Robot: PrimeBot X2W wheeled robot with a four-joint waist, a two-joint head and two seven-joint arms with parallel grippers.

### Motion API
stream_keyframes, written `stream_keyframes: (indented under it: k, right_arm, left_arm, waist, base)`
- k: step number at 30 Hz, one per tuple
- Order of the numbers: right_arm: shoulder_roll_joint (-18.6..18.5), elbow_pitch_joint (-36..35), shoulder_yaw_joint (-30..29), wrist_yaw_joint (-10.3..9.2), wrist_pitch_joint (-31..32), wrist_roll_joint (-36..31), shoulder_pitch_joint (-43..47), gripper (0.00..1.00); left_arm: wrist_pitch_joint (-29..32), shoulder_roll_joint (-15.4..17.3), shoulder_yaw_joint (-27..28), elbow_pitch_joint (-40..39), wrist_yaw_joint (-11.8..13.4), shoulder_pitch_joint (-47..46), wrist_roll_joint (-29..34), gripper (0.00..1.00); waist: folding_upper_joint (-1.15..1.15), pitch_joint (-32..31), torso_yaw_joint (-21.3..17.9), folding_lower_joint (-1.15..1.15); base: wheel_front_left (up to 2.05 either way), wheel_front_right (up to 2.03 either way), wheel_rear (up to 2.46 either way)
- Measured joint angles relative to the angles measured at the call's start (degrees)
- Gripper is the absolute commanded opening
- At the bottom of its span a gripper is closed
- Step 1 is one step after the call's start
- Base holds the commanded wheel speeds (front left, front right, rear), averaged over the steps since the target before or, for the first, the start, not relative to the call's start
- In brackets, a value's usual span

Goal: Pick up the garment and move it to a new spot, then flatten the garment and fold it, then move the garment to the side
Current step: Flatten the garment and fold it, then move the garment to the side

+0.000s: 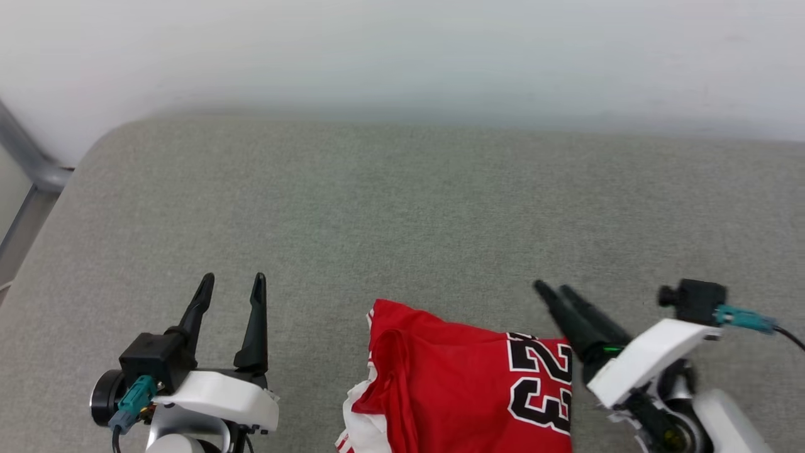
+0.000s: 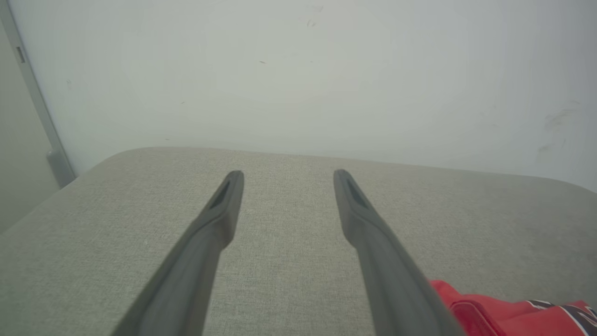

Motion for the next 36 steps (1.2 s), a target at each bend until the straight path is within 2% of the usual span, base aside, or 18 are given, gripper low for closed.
stream_keyframes:
  k: [4,9,14,19,27,36]
  right_arm:
    - [-2.4,1.7,-4.4,0.00,-6.2,-10.1,1.0,1.00]
    - [-2.8,1.6,-12.1,0.00,-11.7,-24.6,3.9,1.00]
    - [-0.5,-3.9,-19.1,0.00,-14.8,-39.0,7.1,1.00]
    - [2.8,-11.2,-22.2,0.00,-15.3,-48.2,10.5,1.00]
    - [5.9,-19.3,-21.6,0.01,-12.9,-53.8,17.9,1.00]
    - [7.3,-23.8,-21.3,0.01,-9.8,-54.5,21.4,1.00]
  left_arm:
    - [0.0,0.2,0.7,0.5,1.0,1.2,0.0,1.00]
    - [-0.1,0.2,1.1,0.3,1.8,2.8,0.2,1.00]
    - [-0.1,0.2,1.6,0.2,2.5,4.4,0.2,1.00]
    - [-0.2,0.1,2.3,0.7,2.5,5.3,0.1,1.00]
    - [-0.2,-0.1,2.6,2.1,2.1,7.1,1.1,1.00]
    - [-0.2,-1.2,3.5,2.4,1.3,8.7,1.6,1.00]
  waist:
    - [0.00,-1.5,-1.5,-0.01]
    - [0.00,-3.1,-3.1,0.00]
    - [0.00,-4.8,-4.2,-0.01]
    - [0.00,-5.9,-4.8,-0.01]
    - [0.00,-7.3,-5.1,-0.01]
    - [0.00,-7.9,-5.3,0.00]
  base:
    - [0.00,0.00,0.00]
    - [0.00,0.00,0.00]
    - [0.00,0.00,0.00]
    - [0.00,0.00,0.00]
    - [0.00,0.00,0.00]
    - [0.00,0.00,0.00]
